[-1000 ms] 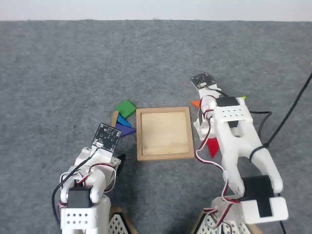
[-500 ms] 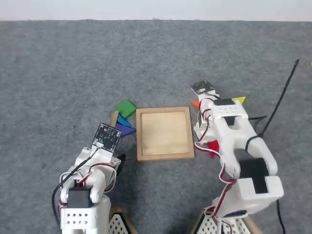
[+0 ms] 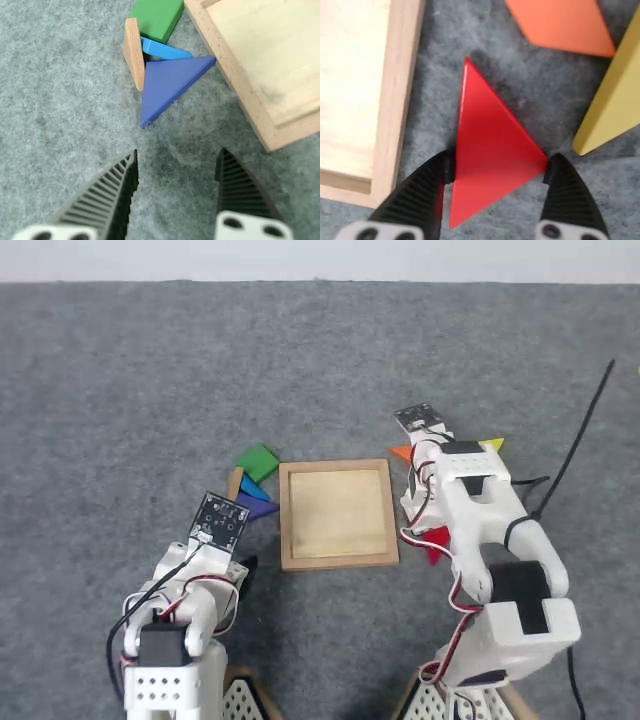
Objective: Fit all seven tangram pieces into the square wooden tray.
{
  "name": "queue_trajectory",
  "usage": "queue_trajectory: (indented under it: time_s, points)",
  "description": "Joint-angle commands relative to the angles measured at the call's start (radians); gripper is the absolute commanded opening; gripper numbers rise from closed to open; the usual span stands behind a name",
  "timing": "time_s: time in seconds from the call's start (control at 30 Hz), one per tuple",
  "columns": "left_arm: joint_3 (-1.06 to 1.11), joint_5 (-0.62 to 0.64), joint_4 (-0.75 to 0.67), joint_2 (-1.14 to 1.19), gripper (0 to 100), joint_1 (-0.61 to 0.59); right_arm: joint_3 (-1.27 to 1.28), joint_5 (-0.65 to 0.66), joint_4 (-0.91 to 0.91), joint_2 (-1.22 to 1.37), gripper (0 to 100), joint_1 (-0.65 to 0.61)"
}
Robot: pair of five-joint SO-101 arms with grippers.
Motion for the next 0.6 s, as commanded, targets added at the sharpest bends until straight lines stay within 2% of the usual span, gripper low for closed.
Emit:
queue_trajectory:
  time_s: [0.0, 0.37, 0.57]
  points:
    - [-0.005, 0.008, 0.009, -0.021, 24, 0.003, -0.009, -0.002, 0.013, 0.005, 15.4, -0.002]
    - [-0.005, 0.008, 0.009, -0.021, 24, 0.003, -0.009, -0.028, 0.073, -0.176, 15.4, -0.005]
    - [-0.005, 0.008, 0.009, -0.021, 24, 0.003, -0.012, -0.038, 0.079, -0.185, 15.8, -0.028]
